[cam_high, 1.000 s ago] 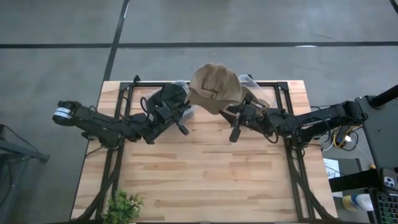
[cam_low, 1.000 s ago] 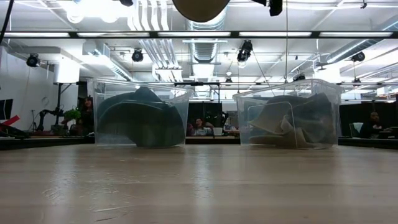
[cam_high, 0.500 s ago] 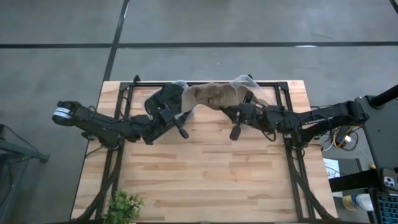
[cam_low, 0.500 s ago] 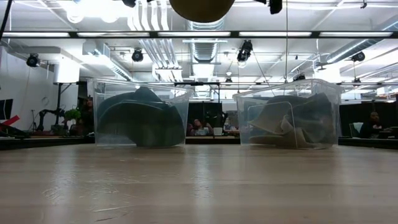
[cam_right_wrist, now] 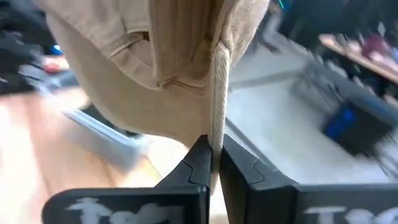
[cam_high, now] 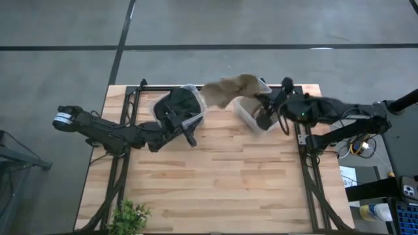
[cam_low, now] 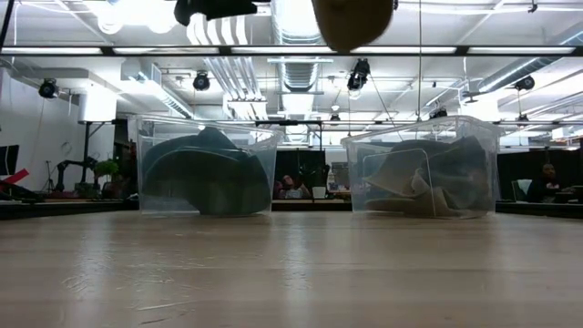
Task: Pick & Place hat
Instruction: Put the brown cap into the right transparent bin
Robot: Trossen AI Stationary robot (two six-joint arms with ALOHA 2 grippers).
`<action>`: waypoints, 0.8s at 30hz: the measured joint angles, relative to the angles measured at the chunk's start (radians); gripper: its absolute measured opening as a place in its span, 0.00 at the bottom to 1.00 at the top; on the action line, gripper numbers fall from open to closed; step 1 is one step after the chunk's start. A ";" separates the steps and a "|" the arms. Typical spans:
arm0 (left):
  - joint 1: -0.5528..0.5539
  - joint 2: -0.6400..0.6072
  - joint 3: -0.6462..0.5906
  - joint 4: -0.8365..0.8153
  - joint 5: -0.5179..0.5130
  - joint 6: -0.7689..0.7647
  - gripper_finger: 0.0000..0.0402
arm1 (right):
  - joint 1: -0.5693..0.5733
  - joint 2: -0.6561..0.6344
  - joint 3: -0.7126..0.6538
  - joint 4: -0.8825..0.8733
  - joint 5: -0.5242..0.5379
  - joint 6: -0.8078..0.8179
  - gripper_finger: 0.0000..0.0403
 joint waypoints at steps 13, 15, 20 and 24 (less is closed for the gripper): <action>-0.002 0.000 -0.011 -0.006 0.002 -0.038 0.50 | -0.041 0.007 0.115 -0.109 -0.081 0.041 0.03; -0.002 0.000 -0.012 -0.005 0.002 -0.035 0.50 | -0.042 0.007 0.090 -0.009 -0.148 0.023 0.03; -0.002 0.000 -0.012 -0.006 -0.007 -0.004 0.50 | -0.042 0.007 0.029 0.266 -0.366 -0.006 0.03; -0.002 0.000 -0.012 -0.005 0.002 0.058 0.50 | -0.059 0.007 -0.013 0.428 -0.553 0.035 0.03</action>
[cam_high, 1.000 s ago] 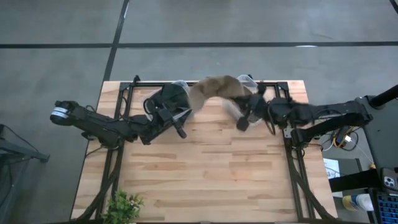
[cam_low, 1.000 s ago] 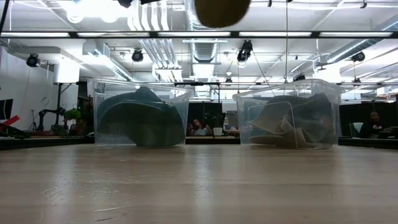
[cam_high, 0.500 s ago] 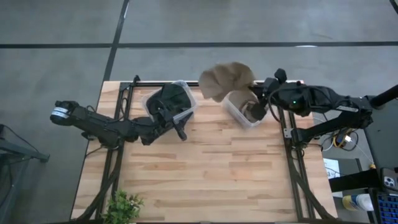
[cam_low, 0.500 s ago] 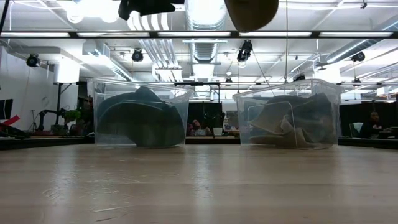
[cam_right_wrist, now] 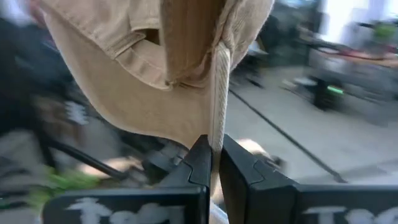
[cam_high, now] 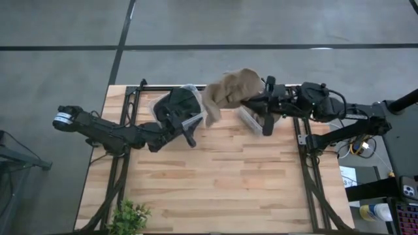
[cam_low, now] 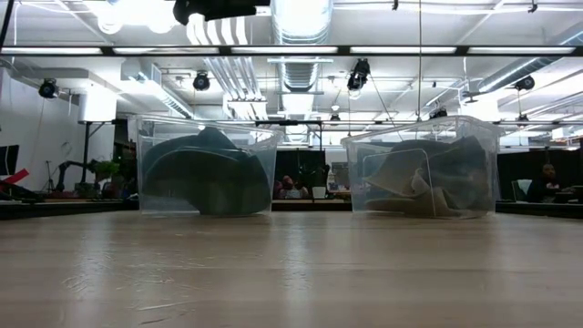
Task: Pick & Place hat
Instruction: Put the brown cap into the right transparent bin
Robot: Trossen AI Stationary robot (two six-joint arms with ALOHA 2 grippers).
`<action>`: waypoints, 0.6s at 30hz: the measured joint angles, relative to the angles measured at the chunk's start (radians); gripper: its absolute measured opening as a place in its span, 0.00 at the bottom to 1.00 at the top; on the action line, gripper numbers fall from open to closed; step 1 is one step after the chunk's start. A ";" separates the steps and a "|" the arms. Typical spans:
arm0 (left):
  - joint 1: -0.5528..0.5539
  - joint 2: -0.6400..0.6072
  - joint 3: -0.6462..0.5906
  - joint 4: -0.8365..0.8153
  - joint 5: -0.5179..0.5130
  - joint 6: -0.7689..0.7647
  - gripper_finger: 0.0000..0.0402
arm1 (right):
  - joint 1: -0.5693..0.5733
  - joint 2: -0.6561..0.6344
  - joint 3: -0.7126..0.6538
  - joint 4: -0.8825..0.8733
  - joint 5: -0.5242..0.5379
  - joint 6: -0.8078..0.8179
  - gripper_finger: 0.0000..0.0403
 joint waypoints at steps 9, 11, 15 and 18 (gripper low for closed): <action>-0.001 0.000 -0.001 0.189 0.228 0.181 0.50 | -0.065 0.014 -0.213 0.591 -0.319 0.111 0.03; 0.000 0.000 -0.001 0.261 0.304 0.228 0.50 | -0.074 0.022 -0.256 0.725 -0.354 0.148 0.03; 0.004 0.000 0.009 0.371 0.395 0.271 0.50 | -0.082 0.060 -0.312 0.872 -0.364 0.204 0.03; 0.016 0.000 0.025 0.390 0.449 0.271 0.50 | -0.088 0.106 -0.321 0.924 -0.355 0.227 0.03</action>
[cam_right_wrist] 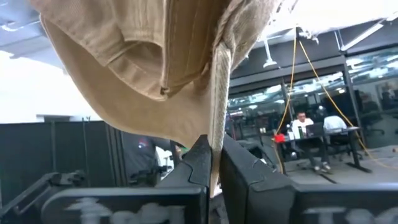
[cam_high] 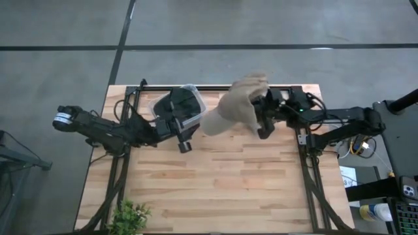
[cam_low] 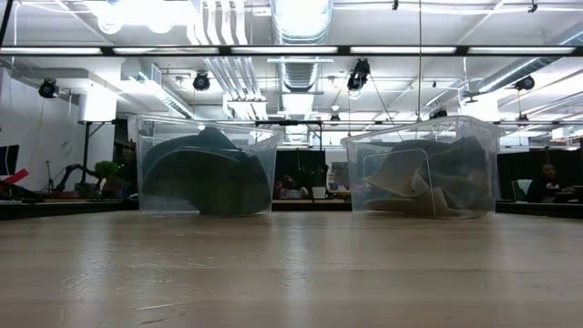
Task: Pick & Place hat
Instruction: Put the brown cap into the right transparent bin
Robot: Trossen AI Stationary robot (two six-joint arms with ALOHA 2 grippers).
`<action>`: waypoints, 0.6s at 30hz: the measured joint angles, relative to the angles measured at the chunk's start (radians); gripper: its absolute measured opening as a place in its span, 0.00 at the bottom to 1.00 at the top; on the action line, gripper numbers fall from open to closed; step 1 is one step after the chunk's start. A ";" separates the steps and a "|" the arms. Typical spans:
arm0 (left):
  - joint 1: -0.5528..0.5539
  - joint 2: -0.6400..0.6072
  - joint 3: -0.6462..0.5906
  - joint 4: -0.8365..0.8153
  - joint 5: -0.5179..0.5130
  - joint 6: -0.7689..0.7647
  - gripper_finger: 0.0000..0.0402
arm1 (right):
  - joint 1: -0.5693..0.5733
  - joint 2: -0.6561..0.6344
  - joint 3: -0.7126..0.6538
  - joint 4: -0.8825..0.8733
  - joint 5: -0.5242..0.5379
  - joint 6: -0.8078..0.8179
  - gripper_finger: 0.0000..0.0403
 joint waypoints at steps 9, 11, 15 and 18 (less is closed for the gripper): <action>0.006 0.009 0.006 -0.005 0.052 -0.033 0.50 | -0.013 0.181 0.071 0.140 0.000 0.024 0.03; 0.005 0.008 0.007 -0.003 0.041 -0.041 0.50 | -0.015 0.219 0.095 0.137 -0.004 0.032 0.03; 0.005 0.006 0.007 0.000 0.023 -0.041 0.50 | -0.015 0.270 0.132 0.134 -0.033 0.049 0.03; 0.005 0.004 0.007 0.018 -0.025 -0.049 0.49 | -0.014 0.285 0.141 0.137 -0.039 0.052 0.03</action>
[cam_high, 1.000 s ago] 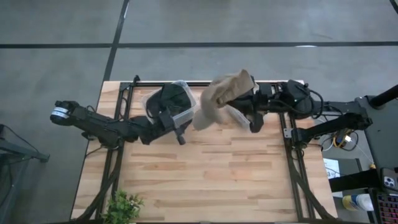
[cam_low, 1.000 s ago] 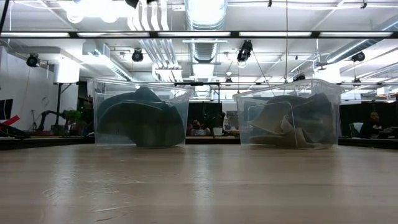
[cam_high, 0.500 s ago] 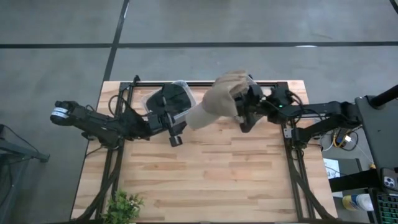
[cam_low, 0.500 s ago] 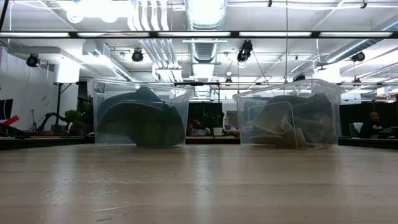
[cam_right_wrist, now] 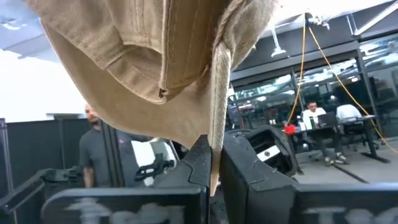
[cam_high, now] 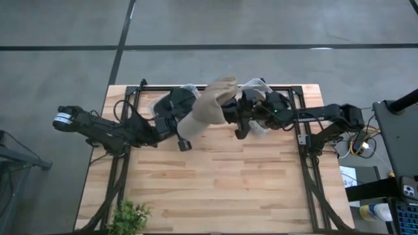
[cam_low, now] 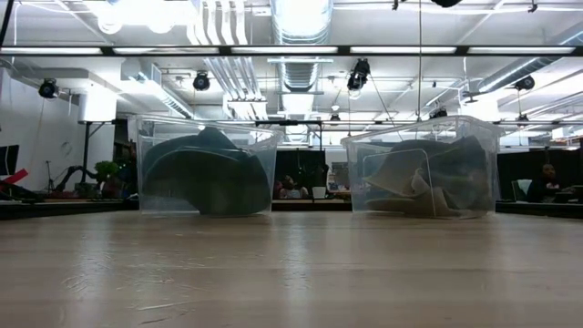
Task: Pick & Place hat
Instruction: Put the brown cap into the right transparent bin
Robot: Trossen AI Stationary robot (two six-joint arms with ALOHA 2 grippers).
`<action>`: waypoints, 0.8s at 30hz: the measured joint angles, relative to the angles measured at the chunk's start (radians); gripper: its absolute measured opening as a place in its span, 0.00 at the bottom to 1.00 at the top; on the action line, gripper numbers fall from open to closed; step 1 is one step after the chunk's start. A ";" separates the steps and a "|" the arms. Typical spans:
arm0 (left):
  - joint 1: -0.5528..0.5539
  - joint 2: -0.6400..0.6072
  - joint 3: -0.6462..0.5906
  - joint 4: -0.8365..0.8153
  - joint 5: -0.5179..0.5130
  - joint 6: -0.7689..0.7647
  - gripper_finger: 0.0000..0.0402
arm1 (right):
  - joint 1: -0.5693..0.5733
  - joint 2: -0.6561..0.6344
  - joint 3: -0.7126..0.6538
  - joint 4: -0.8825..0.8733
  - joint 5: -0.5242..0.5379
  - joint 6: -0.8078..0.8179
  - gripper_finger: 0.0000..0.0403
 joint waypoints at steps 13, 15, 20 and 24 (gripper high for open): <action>-0.001 -0.013 0.010 -0.041 -0.079 -0.057 0.02 | -0.028 0.001 -0.008 -0.085 0.004 0.003 0.04; -0.001 -0.025 0.010 -0.078 -0.103 -0.056 0.02 | -0.030 -0.016 -0.008 -0.147 0.005 -0.031 0.06; 0.000 -0.085 0.008 -0.148 -0.108 -0.059 0.01 | -0.039 -0.079 -0.012 -0.389 0.013 -0.144 0.18; 0.000 -0.157 0.009 -0.257 -0.152 -0.078 0.01 | -0.044 -0.133 -0.012 -0.614 0.061 -0.250 0.27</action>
